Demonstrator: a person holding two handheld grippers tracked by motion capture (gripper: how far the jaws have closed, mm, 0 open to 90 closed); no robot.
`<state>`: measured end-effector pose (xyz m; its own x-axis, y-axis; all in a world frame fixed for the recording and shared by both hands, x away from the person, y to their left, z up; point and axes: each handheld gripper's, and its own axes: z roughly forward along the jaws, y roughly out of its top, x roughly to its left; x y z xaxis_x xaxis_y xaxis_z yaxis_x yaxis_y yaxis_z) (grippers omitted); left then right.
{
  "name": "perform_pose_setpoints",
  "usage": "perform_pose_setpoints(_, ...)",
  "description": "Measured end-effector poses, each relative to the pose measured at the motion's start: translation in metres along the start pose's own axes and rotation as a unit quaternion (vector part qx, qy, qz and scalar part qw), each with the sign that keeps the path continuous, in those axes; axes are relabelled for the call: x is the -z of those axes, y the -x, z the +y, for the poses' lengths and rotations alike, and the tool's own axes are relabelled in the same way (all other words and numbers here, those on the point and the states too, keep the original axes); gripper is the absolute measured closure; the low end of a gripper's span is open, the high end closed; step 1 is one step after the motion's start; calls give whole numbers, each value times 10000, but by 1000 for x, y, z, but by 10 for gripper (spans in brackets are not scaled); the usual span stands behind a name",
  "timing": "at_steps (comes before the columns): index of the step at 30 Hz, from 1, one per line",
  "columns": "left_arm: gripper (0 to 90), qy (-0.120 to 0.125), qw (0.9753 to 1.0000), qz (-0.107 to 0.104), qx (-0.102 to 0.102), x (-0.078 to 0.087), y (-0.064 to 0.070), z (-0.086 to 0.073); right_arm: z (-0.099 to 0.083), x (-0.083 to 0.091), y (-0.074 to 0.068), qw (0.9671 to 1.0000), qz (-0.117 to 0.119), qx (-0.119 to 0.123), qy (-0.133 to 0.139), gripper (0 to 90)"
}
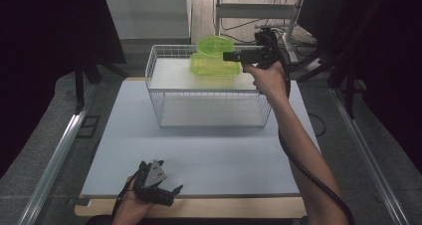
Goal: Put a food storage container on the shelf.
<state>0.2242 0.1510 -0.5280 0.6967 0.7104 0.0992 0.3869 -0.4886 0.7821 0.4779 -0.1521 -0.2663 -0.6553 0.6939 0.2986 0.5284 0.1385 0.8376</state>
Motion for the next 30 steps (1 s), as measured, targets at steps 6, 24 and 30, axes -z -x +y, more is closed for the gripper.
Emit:
perform_pose_setpoints(6, 14, 8, 10000, -2, 7, 0, 0, 0, -18, 12, 0, 9998, 84, 191, 62, 133)
perform_pose_setpoints(24, 14, 34, 10000, -4, 21, -1, 1, 0, -89, 32, -13, 9948, 353, 955, 17, 93)
perform_pose_setpoints(30, 13, 51, 10000, -36, 52, -1, 0, 0, -119, 40, -14, 9927, 240, 1179, -68, 82)
